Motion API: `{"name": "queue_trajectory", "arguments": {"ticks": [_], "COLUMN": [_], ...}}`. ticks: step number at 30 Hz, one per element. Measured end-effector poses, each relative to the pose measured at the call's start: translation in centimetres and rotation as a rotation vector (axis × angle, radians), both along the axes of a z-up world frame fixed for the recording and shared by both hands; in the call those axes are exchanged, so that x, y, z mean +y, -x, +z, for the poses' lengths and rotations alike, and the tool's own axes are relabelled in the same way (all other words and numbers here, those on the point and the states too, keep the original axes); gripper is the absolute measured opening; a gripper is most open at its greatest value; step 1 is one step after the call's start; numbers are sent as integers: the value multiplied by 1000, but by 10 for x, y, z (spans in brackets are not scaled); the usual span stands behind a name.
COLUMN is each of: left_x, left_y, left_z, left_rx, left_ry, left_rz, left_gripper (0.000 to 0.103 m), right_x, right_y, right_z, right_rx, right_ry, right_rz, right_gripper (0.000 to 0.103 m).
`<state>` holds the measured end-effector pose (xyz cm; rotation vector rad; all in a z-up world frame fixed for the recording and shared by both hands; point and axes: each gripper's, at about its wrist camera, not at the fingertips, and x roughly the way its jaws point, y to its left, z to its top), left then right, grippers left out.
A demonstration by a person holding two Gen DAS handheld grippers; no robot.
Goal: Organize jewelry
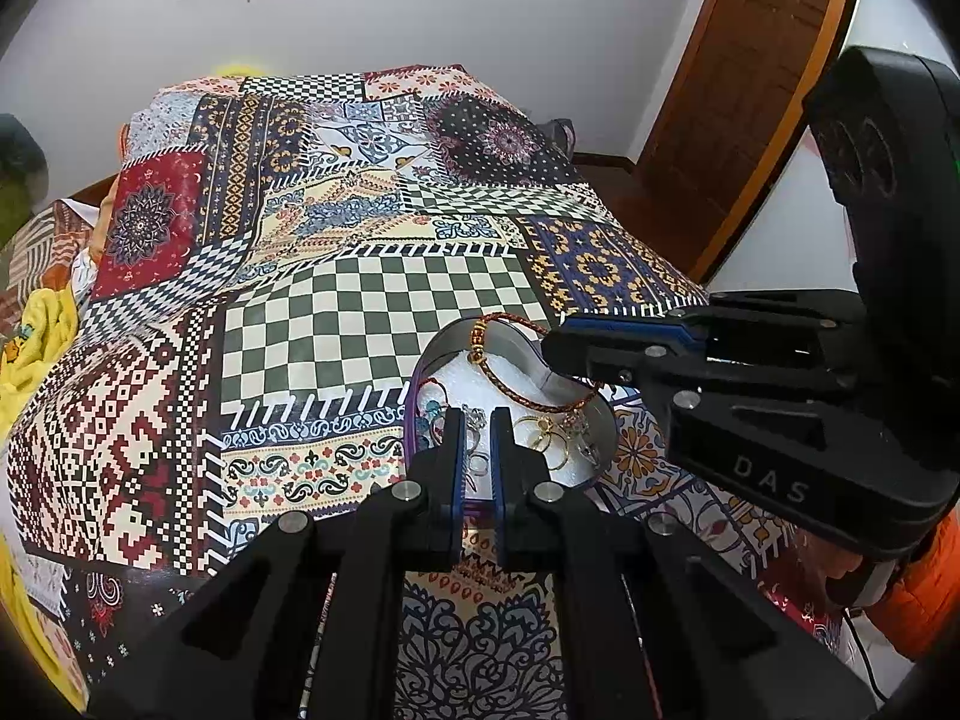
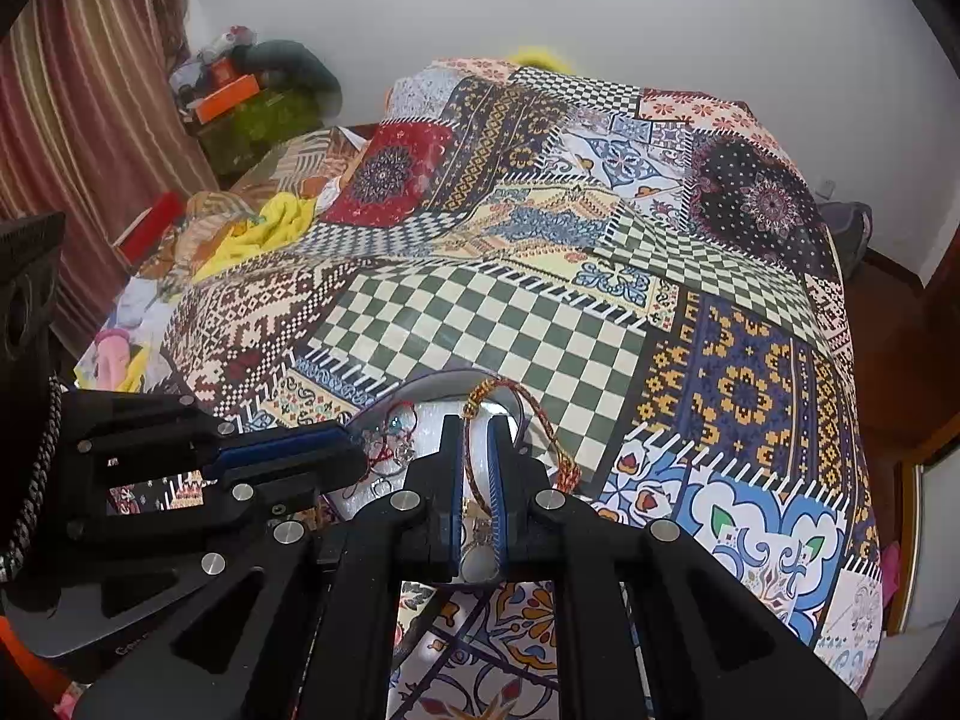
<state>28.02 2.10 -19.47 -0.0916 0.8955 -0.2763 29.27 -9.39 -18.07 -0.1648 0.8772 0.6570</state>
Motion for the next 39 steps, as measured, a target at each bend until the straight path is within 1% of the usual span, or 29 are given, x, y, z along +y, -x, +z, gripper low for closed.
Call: {"name": "queue_trajectory", "arguments": {"ticks": [4,8,10,11,12,14,15,20,23,26,28,30,32,34,36,37,38,39], "left_x": [2,7,9,10,11,12,13,16,14,9,1,-7,-14,-21,-26,-26,-26,-25], "left_y": [3,10,16,19,24,31,37,72,100,132,154,178,197,217,233,238,244,248], "left_z": [5,18,28,33,41,53,60,108,139,170,187,203,214,222,227,228,229,229], "left_rx": [-5,-30,-54,-67,-87,-119,-141,-262,-356,-453,-518,-599,-663,-714,-752,-760,-766,-769], "left_ry": [11,14,9,5,-3,-17,-22,-35,-54,-67,-80,-94,-105,-120,-123,-118,-105,-91], "left_rz": [7,24,37,42,52,67,77,126,157,174,191,219,240,248,268,275,279,284], "left_gripper": [6,7,8,10,12,14,15,15,15,16,21,38,43,46,58,62,69,74], "right_x": [-3,-5,-8,-9,-11,-14,-17,-27,-39,-53,-60,-64,-70,-73,-74,-75,-76,-75], "right_y": [4,11,16,18,22,29,36,64,91,125,150,169,197,217,234,243,250,255], "right_z": [1,8,15,19,25,34,43,79,109,141,160,173,187,194,198,199,199,198], "right_rx": [-5,-27,-39,-46,-64,-92,-117,-213,-295,-396,-463,-518,-595,-650,-702,-728,-747,-757], "right_ry": [3,19,16,14,10,3,-6,-39,-85,-139,-175,-201,-231,-248,-265,-274,-279,-278], "right_rz": [3,5,4,1,-5,-16,-24,-59,-88,-116,-129,-138,-159,-177,-206,-228,-247,-258], "right_gripper": [7,8,11,16,22,30,31,31,31,31,31,31,32,38,54,57,60,60]}}
